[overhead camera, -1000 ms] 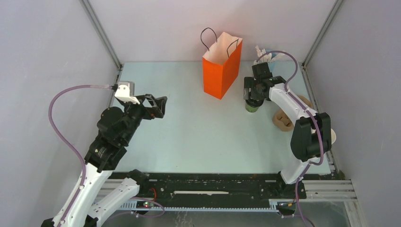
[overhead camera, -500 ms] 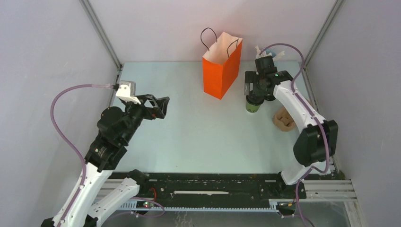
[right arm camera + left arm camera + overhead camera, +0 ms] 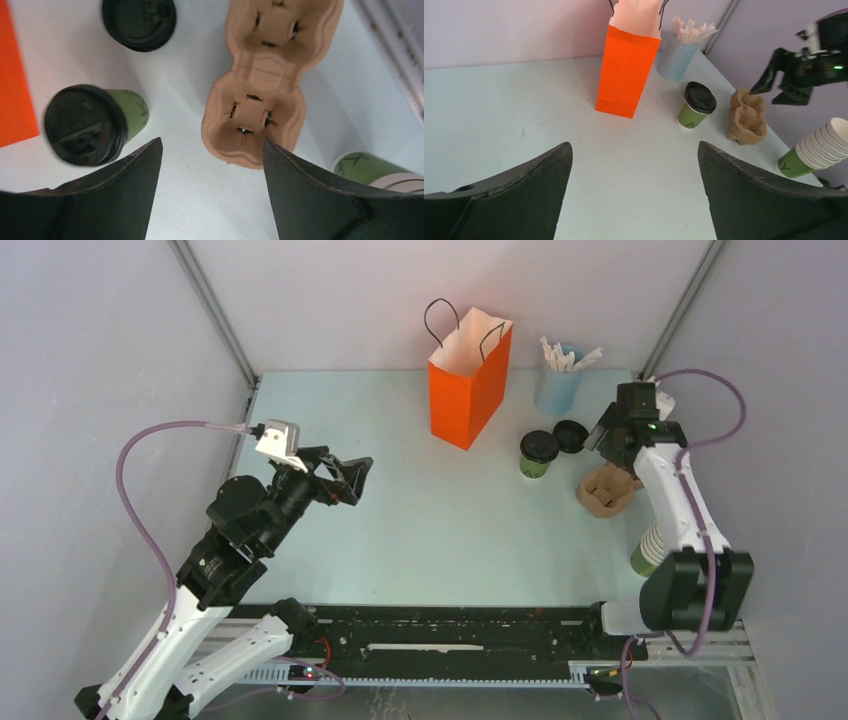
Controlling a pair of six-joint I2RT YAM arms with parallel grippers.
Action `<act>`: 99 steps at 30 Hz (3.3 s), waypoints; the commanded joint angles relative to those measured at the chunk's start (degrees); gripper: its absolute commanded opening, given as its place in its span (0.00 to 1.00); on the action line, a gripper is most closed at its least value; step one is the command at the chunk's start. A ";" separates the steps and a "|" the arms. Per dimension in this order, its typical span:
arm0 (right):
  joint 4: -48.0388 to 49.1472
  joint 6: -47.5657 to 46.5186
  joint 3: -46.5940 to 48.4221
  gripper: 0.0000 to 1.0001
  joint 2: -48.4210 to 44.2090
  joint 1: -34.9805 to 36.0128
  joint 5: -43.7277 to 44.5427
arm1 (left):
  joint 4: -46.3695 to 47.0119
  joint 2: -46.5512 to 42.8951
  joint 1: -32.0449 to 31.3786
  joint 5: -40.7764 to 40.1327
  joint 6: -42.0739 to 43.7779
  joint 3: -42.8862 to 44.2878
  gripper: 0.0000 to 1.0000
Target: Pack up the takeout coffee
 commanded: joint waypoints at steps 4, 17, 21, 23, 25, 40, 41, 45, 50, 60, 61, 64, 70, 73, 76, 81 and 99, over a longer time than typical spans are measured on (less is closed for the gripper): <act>1.93 18.65 -0.94 0.77 11.35 0.73 9.08 | 0.20 -0.98 -4.64 -2.77 2.26 -0.78 1.00; 7.43 21.76 -0.85 0.58 19.69 -1.07 8.16 | 0.05 -0.12 -4.80 -3.42 2.70 -0.76 1.00; 7.74 22.56 -0.85 0.57 20.24 -1.07 8.38 | 0.05 0.16 -4.55 -3.19 2.70 -0.84 1.00; 7.55 22.99 -0.85 0.50 20.46 -1.07 8.28 | 0.03 0.17 -4.46 -3.20 2.63 -0.88 1.00; 7.65 23.60 -1.33 0.44 20.24 -1.07 8.41 | 0.05 0.23 -4.31 -3.09 2.61 -0.88 1.00; 7.81 24.37 -3.22 0.14 14.99 -1.07 10.11 | 0.18 0.01 -4.23 -2.69 2.52 -0.90 1.00; 7.63 24.44 -3.21 0.13 14.63 -1.07 10.22 | 0.14 0.00 -4.18 -2.63 2.46 -0.90 1.00; 6.54 24.48 -3.22 0.10 13.64 -1.07 11.39 | 0.13 0.00 -4.21 -2.26 2.35 -0.91 1.00; 5.63 22.76 -3.22 0.10 13.31 -0.63 12.70 | 0.22 -0.10 -4.18 -2.09 2.35 -0.90 1.00; 3.76 5.16 -3.09 0.04 17.59 6.88 18.02 | 0.31 0.44 -4.11 -1.69 2.17 -0.96 1.00; 3.74 1.88 -2.95 0.04 17.82 7.39 16.01 | 0.31 0.45 -4.14 -1.53 2.10 -0.99 1.00; 3.40 -4.71 -2.96 0.05 18.46 8.15 13.89 | 0.40 0.53 -4.13 -1.25 2.09 -0.99 1.00; -0.30 -11.46 -2.52 0.14 20.16 12.06 16.92 | 0.40 0.30 -4.17 -1.06 1.99 -0.99 1.00; -3.91 -10.53 -2.74 0.38 20.74 15.51 23.54 | 0.40 0.07 -4.16 -0.90 2.00 -1.02 1.00; -4.90 -9.18 -2.96 0.41 19.39 16.12 24.66 | 0.40 -0.14 -4.16 -0.92 2.00 -0.99 1.00; -5.67 -8.02 -3.05 0.41 18.19 16.60 23.21 | 0.40 -0.33 -4.27 -1.05 2.09 -0.98 1.00; -5.87 -6.99 -3.40 0.34 17.89 17.12 25.75 | 0.48 0.01 -4.25 -0.62 1.92 -0.91 1.00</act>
